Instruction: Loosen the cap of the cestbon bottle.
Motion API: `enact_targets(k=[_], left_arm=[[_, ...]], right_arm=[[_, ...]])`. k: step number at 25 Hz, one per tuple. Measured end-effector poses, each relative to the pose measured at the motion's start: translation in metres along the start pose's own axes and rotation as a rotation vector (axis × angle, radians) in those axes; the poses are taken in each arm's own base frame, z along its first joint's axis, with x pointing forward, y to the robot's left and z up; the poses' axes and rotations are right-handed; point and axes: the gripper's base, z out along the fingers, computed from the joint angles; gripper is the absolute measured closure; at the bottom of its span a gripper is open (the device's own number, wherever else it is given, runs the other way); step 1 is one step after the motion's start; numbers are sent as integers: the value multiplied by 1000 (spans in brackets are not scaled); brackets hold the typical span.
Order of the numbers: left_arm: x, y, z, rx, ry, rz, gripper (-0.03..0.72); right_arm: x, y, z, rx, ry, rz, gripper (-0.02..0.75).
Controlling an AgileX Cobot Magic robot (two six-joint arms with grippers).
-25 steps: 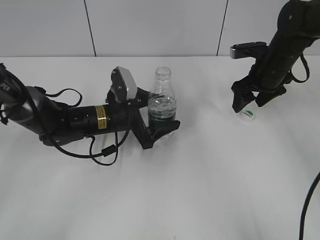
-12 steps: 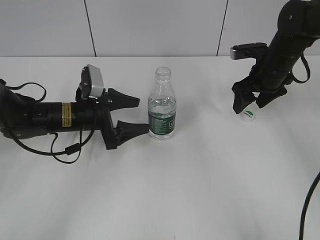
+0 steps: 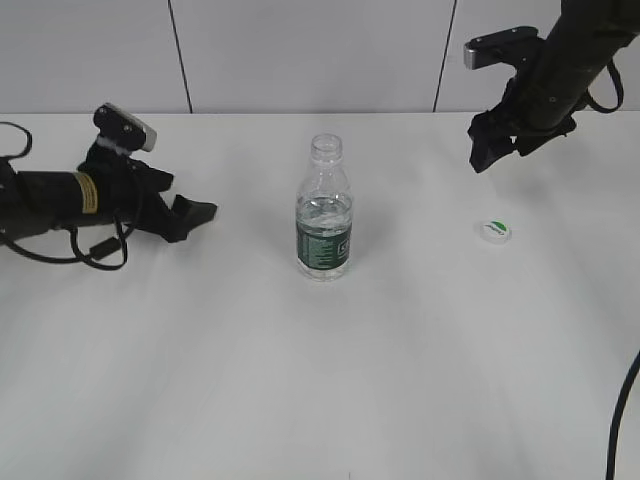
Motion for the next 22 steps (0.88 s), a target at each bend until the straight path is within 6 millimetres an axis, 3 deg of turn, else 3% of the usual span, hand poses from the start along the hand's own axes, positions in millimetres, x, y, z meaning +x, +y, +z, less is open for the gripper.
enact_targets(k=[5, 9, 15, 19, 22], left_arm=[[-29, 37, -18, -280, 199, 23, 109], [-50, 56, -37, -445, 306, 11, 109], [-59, 77, -63, -696, 545, -225, 109], [-65, 81, -79, -757, 735, -341, 109], [-75, 79, -87, -688, 835, -421, 109]], right_arm=[[-13, -6, -12, 40, -50, -22, 164], [-20, -10, -23, 71, -53, 2, 166], [-29, -25, -56, 160, 8, 46, 168], [-29, -36, -76, 164, 38, 89, 169], [-25, -50, -87, 171, 52, 126, 169]])
